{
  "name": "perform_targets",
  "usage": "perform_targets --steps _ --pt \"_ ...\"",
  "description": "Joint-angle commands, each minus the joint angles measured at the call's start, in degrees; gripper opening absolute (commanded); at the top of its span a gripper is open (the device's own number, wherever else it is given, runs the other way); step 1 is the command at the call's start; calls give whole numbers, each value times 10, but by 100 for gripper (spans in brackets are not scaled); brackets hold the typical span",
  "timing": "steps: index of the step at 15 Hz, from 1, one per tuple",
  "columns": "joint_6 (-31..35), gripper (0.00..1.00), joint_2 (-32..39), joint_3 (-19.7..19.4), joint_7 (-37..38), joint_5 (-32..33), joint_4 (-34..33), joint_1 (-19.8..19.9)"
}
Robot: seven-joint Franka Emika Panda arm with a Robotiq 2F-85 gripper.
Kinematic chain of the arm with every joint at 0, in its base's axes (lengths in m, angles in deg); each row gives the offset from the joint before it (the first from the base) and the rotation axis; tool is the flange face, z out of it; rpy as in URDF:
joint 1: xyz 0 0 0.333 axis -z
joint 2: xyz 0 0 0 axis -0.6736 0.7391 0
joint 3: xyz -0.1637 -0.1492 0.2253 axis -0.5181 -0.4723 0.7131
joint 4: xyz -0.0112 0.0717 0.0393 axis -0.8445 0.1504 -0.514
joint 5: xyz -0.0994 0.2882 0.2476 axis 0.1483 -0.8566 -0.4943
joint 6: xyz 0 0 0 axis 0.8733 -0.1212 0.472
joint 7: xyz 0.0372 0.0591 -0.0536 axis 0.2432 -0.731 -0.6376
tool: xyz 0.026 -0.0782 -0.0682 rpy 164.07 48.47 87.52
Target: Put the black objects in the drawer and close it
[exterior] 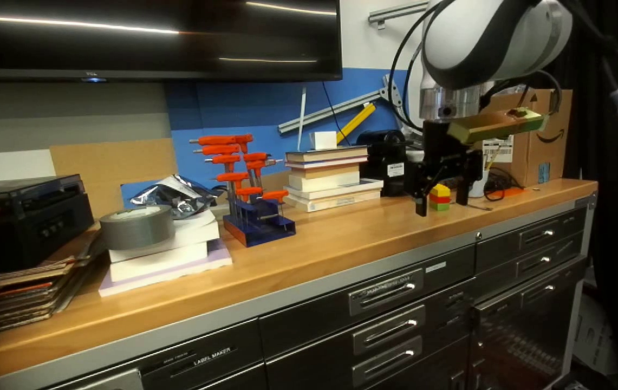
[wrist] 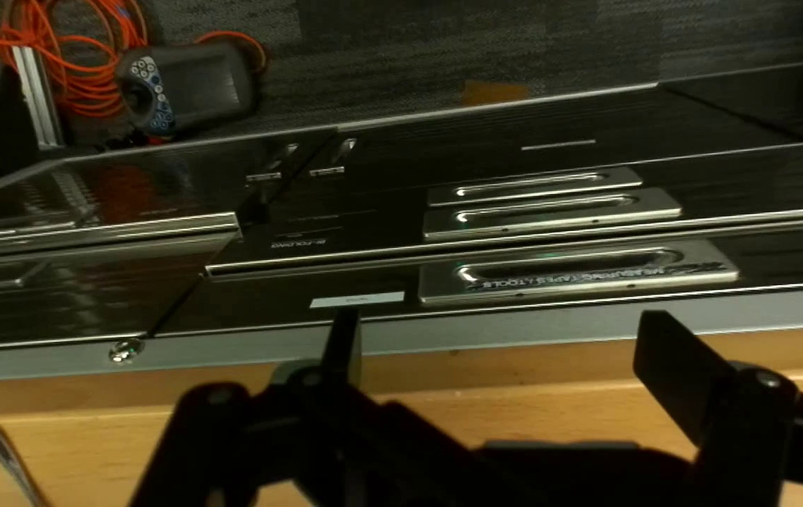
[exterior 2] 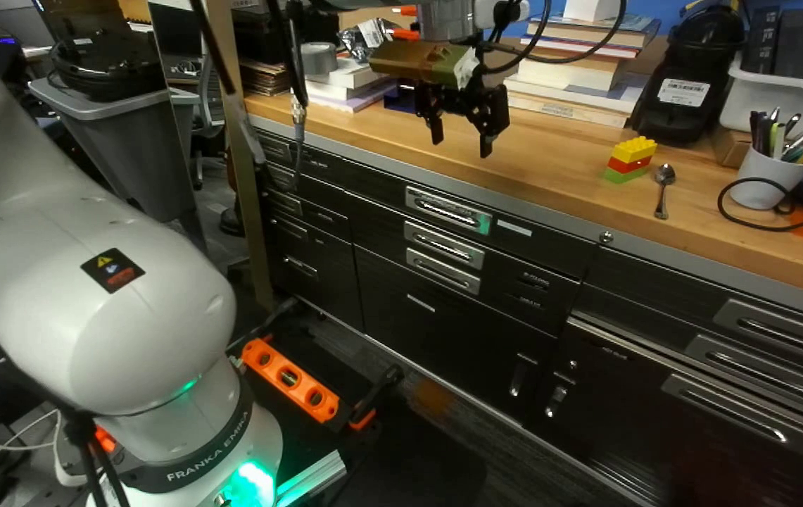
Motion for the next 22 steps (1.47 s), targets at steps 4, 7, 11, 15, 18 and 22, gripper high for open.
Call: perform_targets --steps 4,7,11,15,18,22 --pt "-112 100 -146 54 -63 -45 38 9" --pt "-201 100 -182 80 -51 -61 17 5" --pt "-310 100 -215 101 -35 -83 -6 4" --pt "-335 100 -253 103 -43 -97 4 3" --pt "-330 100 -266 101 -48 -95 13 4" --pt "-327 100 -253 104 -46 -86 11 8"
